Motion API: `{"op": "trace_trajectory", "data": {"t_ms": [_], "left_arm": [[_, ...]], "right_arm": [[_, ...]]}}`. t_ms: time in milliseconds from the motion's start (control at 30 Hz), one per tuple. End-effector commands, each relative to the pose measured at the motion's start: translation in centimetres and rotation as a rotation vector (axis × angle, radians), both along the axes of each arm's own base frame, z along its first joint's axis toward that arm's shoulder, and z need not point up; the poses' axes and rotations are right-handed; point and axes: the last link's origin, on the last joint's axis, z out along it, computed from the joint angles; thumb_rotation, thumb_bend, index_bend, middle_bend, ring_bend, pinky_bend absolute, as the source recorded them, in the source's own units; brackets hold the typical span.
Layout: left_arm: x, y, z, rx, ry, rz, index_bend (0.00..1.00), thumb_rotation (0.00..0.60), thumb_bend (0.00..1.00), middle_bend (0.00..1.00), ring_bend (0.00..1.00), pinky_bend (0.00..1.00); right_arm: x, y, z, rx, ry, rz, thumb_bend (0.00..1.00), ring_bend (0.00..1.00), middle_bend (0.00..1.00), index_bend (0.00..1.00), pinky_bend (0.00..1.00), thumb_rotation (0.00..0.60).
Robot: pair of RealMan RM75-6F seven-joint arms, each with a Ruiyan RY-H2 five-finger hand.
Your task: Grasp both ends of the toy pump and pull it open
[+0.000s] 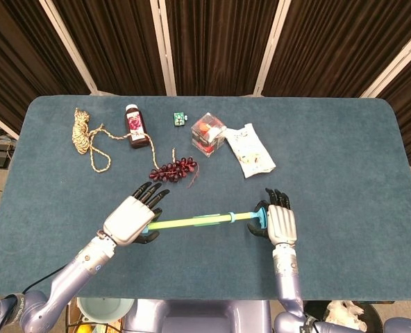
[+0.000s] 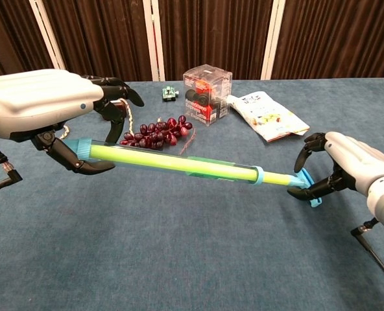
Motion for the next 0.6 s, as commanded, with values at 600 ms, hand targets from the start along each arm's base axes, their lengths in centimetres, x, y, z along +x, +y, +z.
{"op": "trace_trajectory", "data": {"t_ms": [600], "left_arm": [[0.16, -0.09, 0.10, 0.000, -0.003, -0.003, 0.59, 0.600, 0.42, 0.09, 0.00, 0.10]], "right_arm": [[0.20, -0.17, -0.93, 0.012, -0.004, -0.017, 0.28, 0.00, 0.13, 0.45, 0.00, 0.600]]}}
